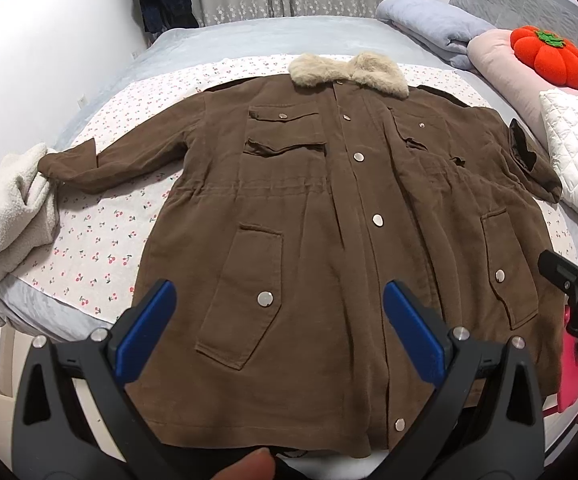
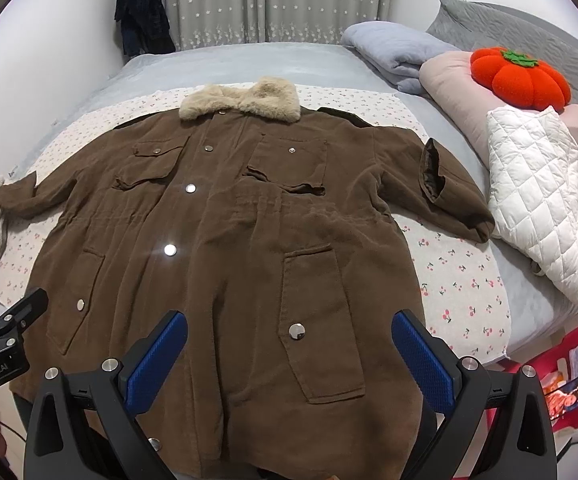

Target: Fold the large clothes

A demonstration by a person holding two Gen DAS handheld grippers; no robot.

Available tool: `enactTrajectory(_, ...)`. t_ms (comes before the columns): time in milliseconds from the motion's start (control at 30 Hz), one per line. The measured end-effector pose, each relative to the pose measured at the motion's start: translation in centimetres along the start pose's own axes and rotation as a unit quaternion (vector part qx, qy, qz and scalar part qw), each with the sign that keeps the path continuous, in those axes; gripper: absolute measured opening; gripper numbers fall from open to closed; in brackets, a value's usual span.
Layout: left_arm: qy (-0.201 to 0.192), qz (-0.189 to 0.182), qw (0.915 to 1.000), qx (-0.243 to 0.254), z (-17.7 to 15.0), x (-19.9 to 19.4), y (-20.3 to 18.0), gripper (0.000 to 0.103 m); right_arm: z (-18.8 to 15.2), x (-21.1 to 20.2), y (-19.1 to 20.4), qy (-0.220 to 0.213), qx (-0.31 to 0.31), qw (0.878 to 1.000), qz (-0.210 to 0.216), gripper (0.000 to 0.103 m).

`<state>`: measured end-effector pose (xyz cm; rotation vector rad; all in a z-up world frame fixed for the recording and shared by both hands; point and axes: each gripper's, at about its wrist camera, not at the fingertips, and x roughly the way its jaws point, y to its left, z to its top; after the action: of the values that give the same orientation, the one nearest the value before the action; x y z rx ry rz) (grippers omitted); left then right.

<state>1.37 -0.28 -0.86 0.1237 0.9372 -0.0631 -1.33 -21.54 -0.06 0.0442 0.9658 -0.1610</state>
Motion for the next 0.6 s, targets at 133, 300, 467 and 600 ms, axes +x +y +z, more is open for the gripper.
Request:
enactTrajectory(133, 0.001, 0.001, 1.0000, 0.000, 0.02, 0.10, 0.13, 0.103, 0.07, 0.02, 0.27, 0.001, -0.003, 1.000, 0.001, 0.103)
enactTrajectory(300, 0.001, 0.001, 1.0000, 0.000, 0.01, 0.10, 0.13, 0.103, 0.08, 0.10, 0.50, 0.002, -0.007, 1.000, 0.002, 0.103)
enactTrajectory(467, 0.003, 0.002, 1.0000, -0.002, -0.05, 0.39, 0.49, 0.103, 0.12, 0.21, 0.60, 0.003, -0.009, 1.000, 0.003, 0.103)
enactTrajectory(600, 0.002, 0.004, 1.0000, -0.004, -0.08, 0.66, 0.68, 0.103, 0.08, 0.24, 0.61, 0.003, -0.009, 1.000, 0.001, 0.103)
